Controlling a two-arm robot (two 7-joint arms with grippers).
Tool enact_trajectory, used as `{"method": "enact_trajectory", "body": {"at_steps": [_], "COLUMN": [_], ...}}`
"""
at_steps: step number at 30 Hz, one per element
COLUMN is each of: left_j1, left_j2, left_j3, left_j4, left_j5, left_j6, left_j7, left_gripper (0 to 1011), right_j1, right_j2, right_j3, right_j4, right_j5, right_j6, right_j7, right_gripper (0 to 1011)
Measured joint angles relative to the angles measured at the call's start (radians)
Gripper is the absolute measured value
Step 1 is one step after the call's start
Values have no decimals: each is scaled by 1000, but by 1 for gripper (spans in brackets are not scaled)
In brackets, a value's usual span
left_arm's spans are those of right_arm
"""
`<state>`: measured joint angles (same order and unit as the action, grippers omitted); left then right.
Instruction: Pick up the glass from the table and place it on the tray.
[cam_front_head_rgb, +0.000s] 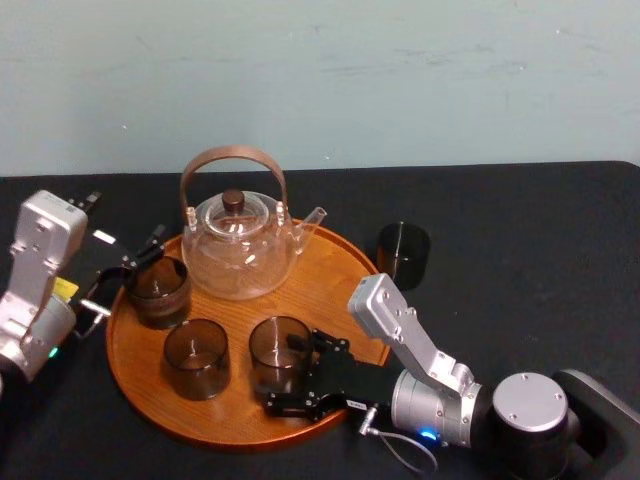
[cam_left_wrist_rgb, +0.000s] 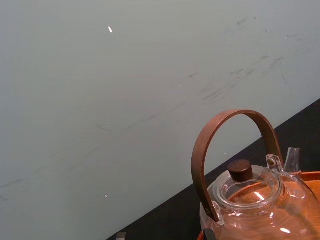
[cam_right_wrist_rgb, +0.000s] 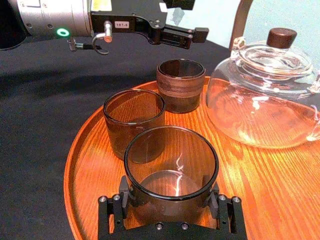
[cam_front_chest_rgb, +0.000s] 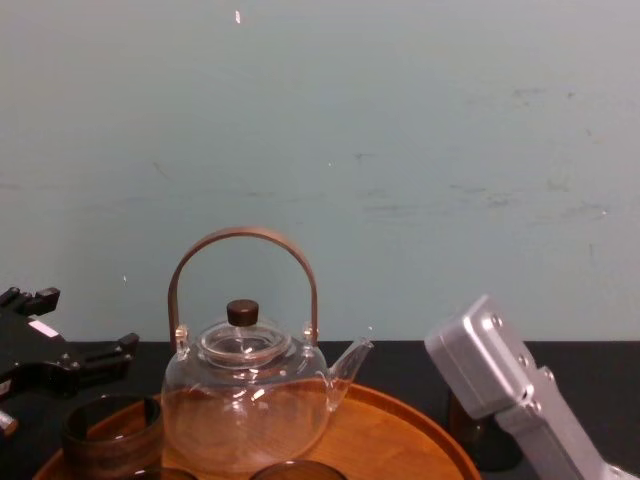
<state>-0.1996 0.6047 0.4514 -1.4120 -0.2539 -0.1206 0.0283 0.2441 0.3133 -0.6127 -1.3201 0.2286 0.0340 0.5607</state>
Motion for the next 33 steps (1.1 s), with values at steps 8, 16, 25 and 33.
{"method": "enact_trajectory", "body": {"at_steps": [8, 16, 25, 33], "left_j1": [0, 0, 0, 0], "left_j2": [0, 0, 0, 0], "left_j3": [0, 0, 0, 0], "left_j4": [0, 0, 0, 0], "left_j5": [0, 0, 0, 0], "left_j6": [0, 0, 0, 0], "left_j7": [0, 0, 0, 0], "left_gripper": [1002, 1001, 1002, 1001], "right_j1": [0, 0, -8, -24], "right_j2": [0, 0, 9, 32], "right_j3": [-1, -1, 4, 5], "right_j4": [0, 0, -15, -64], "right_j5": [3, 3, 13, 18], "right_j6": [6, 5, -6, 3], "right_j7": [0, -1, 0, -5], "right_gripper": [905, 952, 1002, 1002]}}
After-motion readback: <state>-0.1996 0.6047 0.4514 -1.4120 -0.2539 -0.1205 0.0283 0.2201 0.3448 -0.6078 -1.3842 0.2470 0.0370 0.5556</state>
